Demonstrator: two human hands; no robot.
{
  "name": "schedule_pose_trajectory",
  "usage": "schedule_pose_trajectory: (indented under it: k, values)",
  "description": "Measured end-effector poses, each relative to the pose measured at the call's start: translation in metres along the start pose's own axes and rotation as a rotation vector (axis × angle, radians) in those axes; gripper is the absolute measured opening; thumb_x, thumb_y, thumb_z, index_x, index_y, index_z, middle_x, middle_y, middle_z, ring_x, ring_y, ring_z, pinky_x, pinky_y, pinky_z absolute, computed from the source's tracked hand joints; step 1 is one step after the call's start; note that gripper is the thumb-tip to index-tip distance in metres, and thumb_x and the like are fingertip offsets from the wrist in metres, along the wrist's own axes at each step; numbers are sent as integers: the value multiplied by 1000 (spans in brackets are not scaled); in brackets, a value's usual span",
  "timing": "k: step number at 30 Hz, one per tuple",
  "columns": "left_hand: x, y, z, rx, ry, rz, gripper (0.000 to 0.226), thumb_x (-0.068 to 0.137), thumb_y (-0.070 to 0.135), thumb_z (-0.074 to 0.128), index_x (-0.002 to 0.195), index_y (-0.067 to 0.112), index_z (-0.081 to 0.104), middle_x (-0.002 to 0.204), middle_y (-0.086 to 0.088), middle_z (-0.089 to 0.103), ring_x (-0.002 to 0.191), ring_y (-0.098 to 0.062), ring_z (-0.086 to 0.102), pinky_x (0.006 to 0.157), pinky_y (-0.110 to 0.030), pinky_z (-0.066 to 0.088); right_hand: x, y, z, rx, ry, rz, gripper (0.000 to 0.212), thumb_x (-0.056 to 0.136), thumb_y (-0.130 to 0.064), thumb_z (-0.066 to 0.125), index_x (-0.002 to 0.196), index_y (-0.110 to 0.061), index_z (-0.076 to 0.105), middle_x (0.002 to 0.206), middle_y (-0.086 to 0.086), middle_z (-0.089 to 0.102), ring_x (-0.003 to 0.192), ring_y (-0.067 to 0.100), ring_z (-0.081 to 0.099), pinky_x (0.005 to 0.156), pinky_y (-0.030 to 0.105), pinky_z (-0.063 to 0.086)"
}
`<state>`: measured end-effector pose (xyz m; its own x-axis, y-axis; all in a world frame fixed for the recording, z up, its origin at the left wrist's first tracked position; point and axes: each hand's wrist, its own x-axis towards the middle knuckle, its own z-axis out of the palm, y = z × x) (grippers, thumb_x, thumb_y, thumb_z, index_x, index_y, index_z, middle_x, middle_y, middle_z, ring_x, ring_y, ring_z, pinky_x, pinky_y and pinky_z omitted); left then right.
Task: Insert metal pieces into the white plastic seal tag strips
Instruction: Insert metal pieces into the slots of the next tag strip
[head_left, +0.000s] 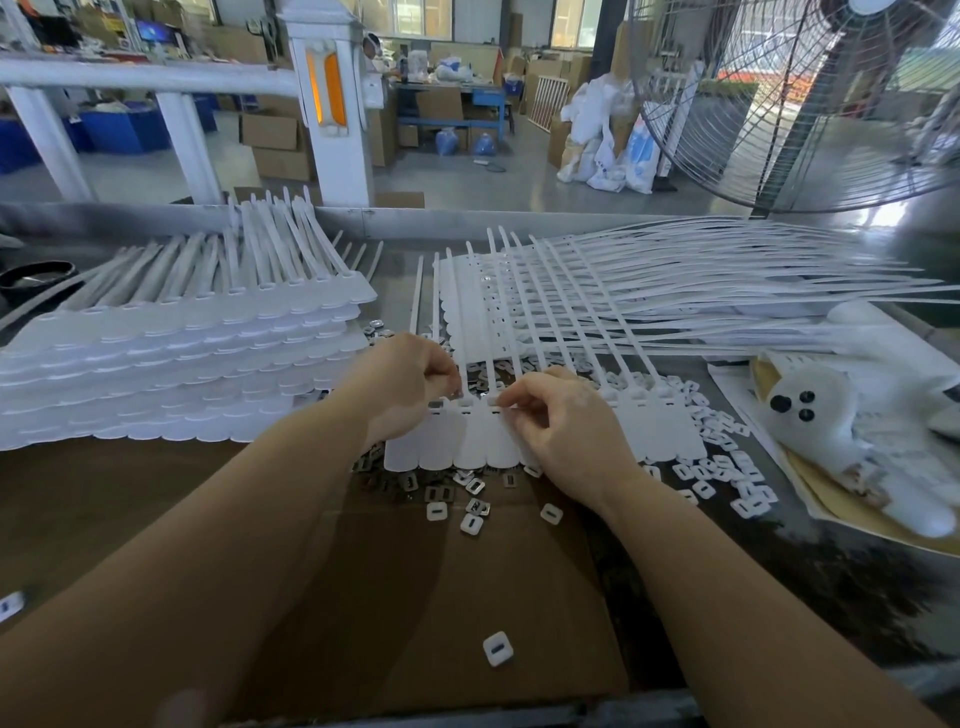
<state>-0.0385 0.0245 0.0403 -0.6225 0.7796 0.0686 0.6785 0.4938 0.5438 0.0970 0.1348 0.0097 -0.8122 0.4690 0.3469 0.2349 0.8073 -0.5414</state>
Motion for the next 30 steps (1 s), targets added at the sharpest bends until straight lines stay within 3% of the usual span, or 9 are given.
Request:
schedule_pose_trajectory:
  k: [5, 11, 17, 21, 25, 27, 30]
  values:
    - [3, 5, 3, 64, -36, 1, 14, 92, 18, 57, 93, 18, 71, 84, 5, 61, 79, -13, 55, 71, -23, 40, 0, 2, 1, -2, 4, -6, 15, 90, -19, 57, 99, -20, 69, 91, -6, 54, 90, 11, 52, 83, 22, 43]
    - [8, 7, 3, 91, -60, -7, 9, 85, 22, 66, 89, 19, 74, 84, 4, 66, 83, -16, 60, 75, -27, 49, 1, 4, 3, -6, 15, -16, 15, 91, -19, 57, 99, -20, 70, 91, -6, 54, 89, 12, 52, 83, 26, 44]
    - [11, 9, 0, 21, -40, -34, 1, 75, 21, 75, 76, 20, 74, 76, 2, 70, 76, -16, 64, 73, -30, 54, 2, 3, 3, -4, 12, -18, 14, 91, -20, 57, 98, -20, 69, 93, -5, 56, 90, 12, 53, 84, 28, 45]
    - [12, 5, -1, -61, -33, -64, 6, 81, 17, 70, 81, 15, 76, 66, 2, 68, 65, -15, 62, 67, -29, 54, 2, 3, 0, 14, -1, -4, 15, 90, -19, 57, 99, -19, 70, 90, -8, 52, 89, 12, 54, 85, 26, 44]
    - [11, 2, -3, -166, -1, -107, 7, 85, 13, 66, 82, 12, 73, 72, -5, 71, 72, -22, 68, 72, -39, 58, 5, 2, -3, 24, -22, 8, 14, 90, -18, 57, 97, -20, 70, 91, -8, 55, 88, 9, 53, 83, 21, 42]
    - [12, 0, -1, -139, 38, -100, 8, 85, 14, 66, 83, 15, 74, 66, 6, 66, 66, -13, 64, 69, -34, 56, 9, 2, -4, 33, -28, 26, 16, 90, -17, 56, 98, -19, 70, 96, -6, 62, 90, 8, 55, 82, 20, 42]
    - [14, 4, 4, -45, 104, -69, 11, 84, 15, 66, 83, 20, 75, 68, 15, 61, 68, -6, 58, 64, -22, 46, 15, 3, -6, 40, -9, 52, 18, 90, -14, 54, 101, -17, 69, 100, -2, 69, 95, 12, 60, 86, 29, 48]
